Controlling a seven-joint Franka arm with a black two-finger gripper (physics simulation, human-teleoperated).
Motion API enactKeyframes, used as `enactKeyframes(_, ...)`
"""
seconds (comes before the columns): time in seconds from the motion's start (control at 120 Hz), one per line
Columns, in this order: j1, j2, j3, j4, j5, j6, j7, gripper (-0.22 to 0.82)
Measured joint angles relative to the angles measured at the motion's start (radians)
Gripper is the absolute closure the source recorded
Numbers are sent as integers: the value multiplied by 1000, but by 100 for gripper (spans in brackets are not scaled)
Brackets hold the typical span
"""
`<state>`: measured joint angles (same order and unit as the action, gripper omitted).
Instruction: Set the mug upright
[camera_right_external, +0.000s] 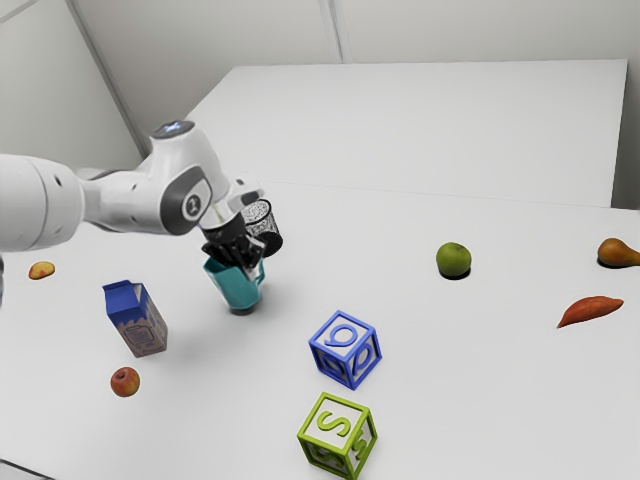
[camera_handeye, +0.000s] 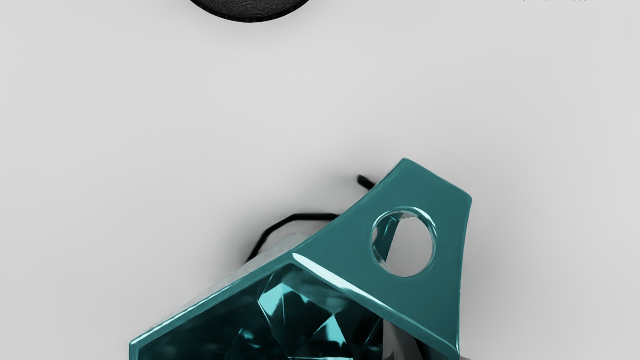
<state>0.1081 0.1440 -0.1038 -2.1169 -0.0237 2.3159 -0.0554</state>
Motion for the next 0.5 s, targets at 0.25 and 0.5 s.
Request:
enactKeyframes(0.25,1,20,-2,0,1,20,-63,62)
enactKeyframes(0.5,-5,-24,-2,2,1,5,-100,20)
